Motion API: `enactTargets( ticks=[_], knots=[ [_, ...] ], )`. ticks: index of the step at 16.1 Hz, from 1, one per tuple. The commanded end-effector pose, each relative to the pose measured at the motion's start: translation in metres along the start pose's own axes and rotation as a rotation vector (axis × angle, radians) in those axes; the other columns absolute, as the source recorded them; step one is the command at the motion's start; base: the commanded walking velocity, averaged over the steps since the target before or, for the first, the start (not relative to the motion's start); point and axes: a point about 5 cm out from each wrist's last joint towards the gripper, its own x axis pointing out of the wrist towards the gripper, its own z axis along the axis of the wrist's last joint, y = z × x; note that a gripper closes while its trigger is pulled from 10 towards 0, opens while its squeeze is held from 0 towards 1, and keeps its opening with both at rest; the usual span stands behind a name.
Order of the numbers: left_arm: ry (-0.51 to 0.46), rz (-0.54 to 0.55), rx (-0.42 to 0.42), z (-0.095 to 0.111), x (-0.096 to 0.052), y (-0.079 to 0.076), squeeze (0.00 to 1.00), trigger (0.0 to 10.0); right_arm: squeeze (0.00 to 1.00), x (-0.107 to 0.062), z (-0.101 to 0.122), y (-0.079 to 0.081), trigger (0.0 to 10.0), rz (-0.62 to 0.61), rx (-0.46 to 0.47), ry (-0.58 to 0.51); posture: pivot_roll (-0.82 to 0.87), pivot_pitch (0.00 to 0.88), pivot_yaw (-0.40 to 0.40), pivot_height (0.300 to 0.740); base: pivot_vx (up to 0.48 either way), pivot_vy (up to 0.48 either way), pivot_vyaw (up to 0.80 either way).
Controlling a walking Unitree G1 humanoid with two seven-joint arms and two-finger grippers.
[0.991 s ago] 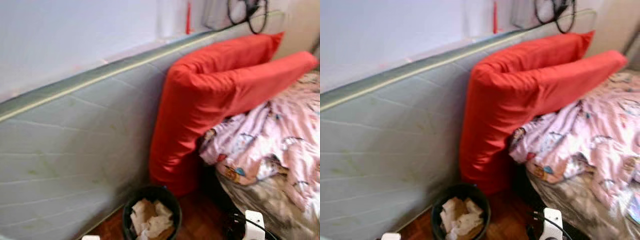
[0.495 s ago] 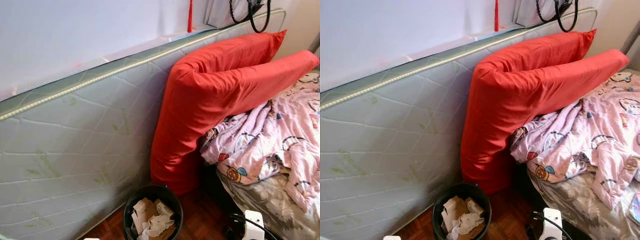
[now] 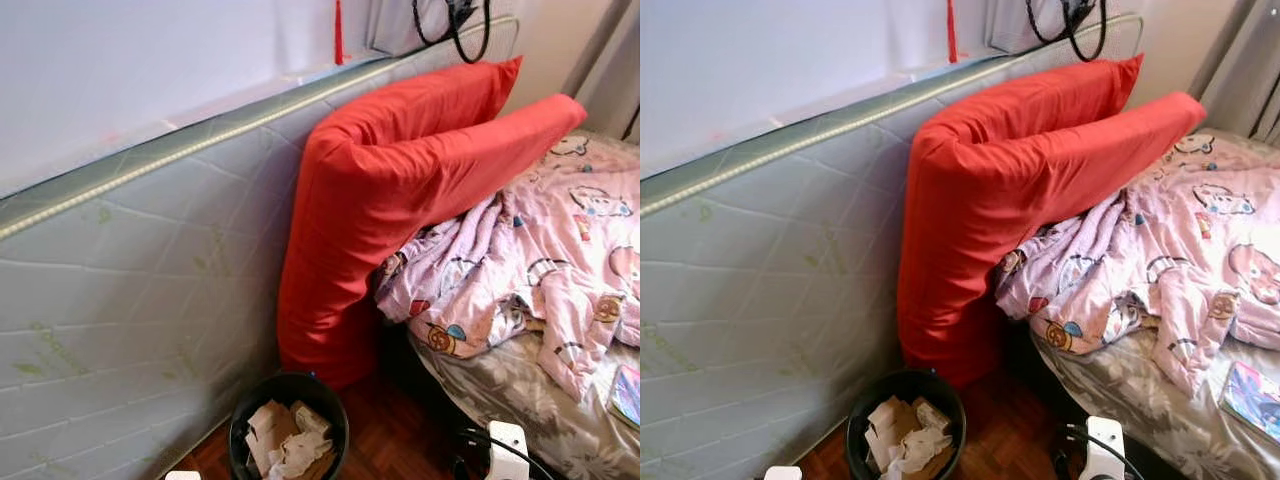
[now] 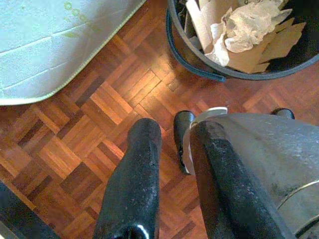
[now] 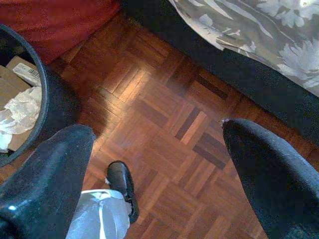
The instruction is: Clean up the room
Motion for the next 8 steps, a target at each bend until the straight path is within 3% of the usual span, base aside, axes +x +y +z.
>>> enactTargets(
  ticks=[1,2,4,8],
  knots=[
    [0.008,-0.004,0.007,-0.001,0.0,-0.0002,0.0,10.0,0.0,0.0,0.0012,-0.0008,10.0,-0.003,-0.005,-0.002,0.12,0.0,-0.021,0.74,0.0,0.0,-0.66],
    [0.006,-0.006,0.023,0.0011,0.0007,-0.0023,0.0,10.0,0.0,0.0,0.0013,-0.0008,10.0,-0.003,-0.005,-0.002,0.12,0.0,-0.023,0.74,0.0,0.0,-0.66],
    [0.001,-0.004,0.045,0.0037,0.0016,-0.0052,0.0,10.0,0.0,0.0,0.0014,-0.001,10.0,-0.002,-0.006,-0.002,0.12,0.0,-0.023,0.74,0.0,-0.465,-0.66],
    [0.005,0.004,0.004,0.0019,0.0008,0.0013,0.0,10.0,0.0,0.0,0.0017,-0.0012,10.0,-0.002,-0.01,-0.002,0.12,0.0,-0.024,0.74,0.0,0.0,-0.66]
  ],
)
